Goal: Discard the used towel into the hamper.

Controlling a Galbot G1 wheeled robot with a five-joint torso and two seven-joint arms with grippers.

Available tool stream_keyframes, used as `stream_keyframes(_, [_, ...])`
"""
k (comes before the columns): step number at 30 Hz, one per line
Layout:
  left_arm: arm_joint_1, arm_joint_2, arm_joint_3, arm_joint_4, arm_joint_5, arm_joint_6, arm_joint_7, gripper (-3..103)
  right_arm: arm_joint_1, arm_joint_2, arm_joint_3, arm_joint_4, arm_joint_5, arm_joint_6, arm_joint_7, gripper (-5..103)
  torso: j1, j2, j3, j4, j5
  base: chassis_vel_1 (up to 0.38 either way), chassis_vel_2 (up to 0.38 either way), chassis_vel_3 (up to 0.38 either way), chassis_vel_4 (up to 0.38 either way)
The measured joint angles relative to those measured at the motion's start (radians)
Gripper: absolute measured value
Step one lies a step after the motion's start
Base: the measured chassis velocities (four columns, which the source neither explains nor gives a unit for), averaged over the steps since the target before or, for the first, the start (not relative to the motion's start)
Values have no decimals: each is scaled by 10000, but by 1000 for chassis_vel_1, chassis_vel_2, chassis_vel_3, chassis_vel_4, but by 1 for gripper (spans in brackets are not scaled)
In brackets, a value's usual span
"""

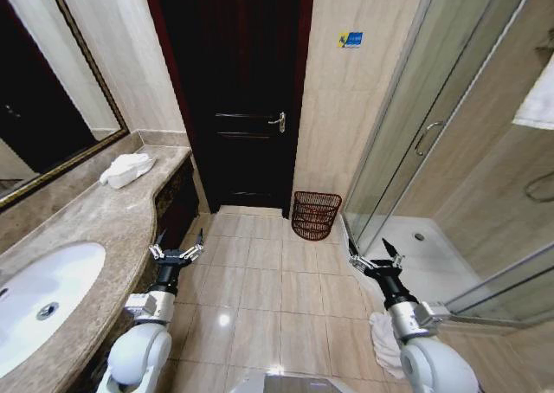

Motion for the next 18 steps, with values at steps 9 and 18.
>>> stream_keyframes(9, [69, 3, -3, -135, -2, 100, -19, 100, -60, -10, -1, 20, 12, 18, -68, 100, 0, 0, 0, 0, 0, 0, 0, 0, 0])
stream_keyframes(18, [42, -35, -19, -77, -12, 100, -24, 100, -272, -5, -15, 150, -23, -29, -84, 100, 0, 0, 0, 0, 0, 0, 0, 0, 0])
